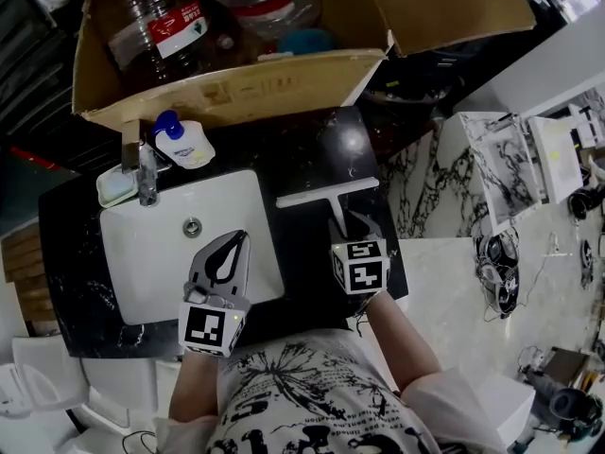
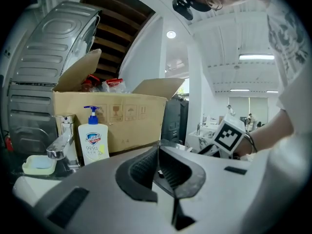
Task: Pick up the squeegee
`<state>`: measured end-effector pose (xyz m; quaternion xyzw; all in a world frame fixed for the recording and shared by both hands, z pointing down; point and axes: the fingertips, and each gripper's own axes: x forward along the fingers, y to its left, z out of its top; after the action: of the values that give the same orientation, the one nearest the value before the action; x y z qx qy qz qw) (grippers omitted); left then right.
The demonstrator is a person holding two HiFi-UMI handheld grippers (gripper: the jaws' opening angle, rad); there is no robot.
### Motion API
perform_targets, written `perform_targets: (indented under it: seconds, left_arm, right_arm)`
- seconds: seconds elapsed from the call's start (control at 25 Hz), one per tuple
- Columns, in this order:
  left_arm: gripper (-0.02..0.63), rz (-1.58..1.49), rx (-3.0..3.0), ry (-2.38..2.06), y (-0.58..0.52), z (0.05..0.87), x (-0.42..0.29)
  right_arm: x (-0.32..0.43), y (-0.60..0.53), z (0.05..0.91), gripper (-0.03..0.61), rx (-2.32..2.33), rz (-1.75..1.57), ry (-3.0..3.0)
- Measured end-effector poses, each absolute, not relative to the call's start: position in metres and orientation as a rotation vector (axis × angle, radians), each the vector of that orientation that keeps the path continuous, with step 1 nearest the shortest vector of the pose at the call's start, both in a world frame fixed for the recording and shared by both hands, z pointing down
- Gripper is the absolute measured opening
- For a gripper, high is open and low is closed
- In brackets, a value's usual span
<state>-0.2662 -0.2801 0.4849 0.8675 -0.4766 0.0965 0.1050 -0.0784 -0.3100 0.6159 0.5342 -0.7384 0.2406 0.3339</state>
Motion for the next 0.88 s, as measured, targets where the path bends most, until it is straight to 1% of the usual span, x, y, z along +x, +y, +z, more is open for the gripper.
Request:
perform_targets:
  seconds: [0.12, 0.32, 0.88]
  left_arm:
    - [0.012, 0.275, 2.564, -1.417, -0.283, 0.491, -0.269]
    - [0.013, 0.276, 2.531, -1.43, -0.284, 0.496, -0.272]
    - [0.012, 0.255, 2.534, -1.492, -0.276, 0.485, -0.276]
  right_arm:
    - [-0.078, -0.311, 0.625, 0.122, 1.399, 0.652, -1.895]
    - [-0.079, -0.311, 0.631, 0.08, 1.419, 0.685, -1.866]
    - [-0.081, -0.31, 0.619, 0.071, 1.469, 0.712, -1.898]
